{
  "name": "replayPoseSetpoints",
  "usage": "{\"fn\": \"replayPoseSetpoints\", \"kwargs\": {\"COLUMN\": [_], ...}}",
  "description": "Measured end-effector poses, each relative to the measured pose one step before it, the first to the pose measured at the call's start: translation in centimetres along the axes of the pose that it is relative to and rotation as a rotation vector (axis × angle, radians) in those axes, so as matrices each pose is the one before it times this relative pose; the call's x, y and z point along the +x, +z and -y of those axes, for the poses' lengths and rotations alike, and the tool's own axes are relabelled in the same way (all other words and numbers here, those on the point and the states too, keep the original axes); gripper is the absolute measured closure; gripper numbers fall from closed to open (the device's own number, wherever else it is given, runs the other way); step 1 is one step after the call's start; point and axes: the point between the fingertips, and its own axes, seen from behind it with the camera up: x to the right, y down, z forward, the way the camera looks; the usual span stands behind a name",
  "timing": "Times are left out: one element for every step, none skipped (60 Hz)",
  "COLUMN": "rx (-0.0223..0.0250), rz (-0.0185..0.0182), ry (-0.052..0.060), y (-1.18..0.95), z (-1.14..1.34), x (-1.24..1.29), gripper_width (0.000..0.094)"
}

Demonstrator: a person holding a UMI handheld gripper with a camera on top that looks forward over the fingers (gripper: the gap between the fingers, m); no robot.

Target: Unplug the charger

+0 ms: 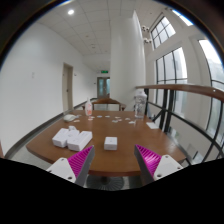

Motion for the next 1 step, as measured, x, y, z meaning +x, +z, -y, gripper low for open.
{"fn": "replayPoseSetpoints", "kwargs": {"rx": [-0.0024], "rz": [0.01932], "ry": [0.0124], "y": [-0.214], "z": [-0.153], "x": [-0.461], "gripper_width": [0.0102]}}
